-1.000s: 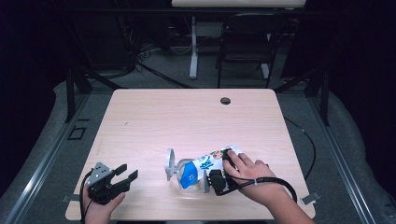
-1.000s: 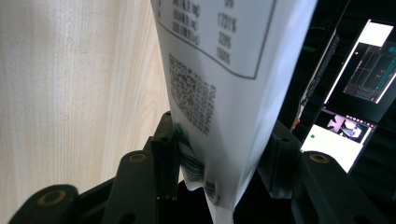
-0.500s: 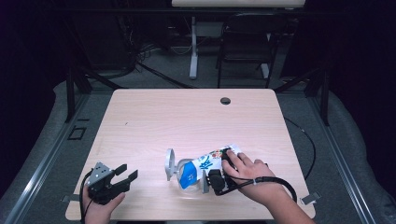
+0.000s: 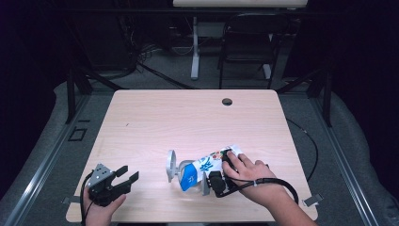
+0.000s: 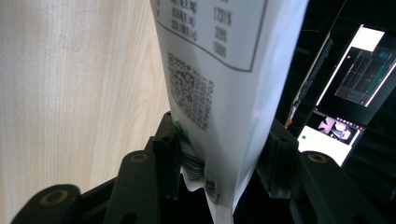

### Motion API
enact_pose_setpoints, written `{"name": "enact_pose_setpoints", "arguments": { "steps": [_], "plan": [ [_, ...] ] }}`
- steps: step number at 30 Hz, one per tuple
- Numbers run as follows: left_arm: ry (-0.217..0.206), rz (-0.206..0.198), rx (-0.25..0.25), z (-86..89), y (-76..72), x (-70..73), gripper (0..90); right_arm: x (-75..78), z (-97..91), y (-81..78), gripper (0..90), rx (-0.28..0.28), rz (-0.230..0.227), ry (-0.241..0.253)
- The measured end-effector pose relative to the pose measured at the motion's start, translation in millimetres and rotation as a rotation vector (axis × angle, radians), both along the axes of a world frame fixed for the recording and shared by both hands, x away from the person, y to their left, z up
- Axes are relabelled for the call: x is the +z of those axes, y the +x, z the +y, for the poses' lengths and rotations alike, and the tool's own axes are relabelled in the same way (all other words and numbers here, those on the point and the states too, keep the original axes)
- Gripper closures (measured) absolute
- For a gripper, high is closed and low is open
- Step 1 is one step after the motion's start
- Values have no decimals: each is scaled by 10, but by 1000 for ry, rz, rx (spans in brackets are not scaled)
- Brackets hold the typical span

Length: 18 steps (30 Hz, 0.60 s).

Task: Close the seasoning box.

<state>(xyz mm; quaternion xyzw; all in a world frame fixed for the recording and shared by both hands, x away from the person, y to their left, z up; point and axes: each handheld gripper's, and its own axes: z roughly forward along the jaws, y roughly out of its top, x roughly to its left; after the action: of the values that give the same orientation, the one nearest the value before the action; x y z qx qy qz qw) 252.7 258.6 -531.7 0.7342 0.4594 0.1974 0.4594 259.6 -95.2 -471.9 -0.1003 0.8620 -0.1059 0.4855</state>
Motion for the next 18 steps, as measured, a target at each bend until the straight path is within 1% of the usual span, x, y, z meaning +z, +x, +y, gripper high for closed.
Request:
{"name": "enact_pose_setpoints", "arguments": {
  "steps": [8,10,18],
  "plan": [
    [2,0,0,4,-1,4,465,7,4,4,572,6,3,5],
    [3,-4,0,6,-1,6,465,17,11,1,572,3,-1,-6],
    [3,-2,-2,7,-3,10,465,17,12,3,575,7,-2,-2]
  ]
}}
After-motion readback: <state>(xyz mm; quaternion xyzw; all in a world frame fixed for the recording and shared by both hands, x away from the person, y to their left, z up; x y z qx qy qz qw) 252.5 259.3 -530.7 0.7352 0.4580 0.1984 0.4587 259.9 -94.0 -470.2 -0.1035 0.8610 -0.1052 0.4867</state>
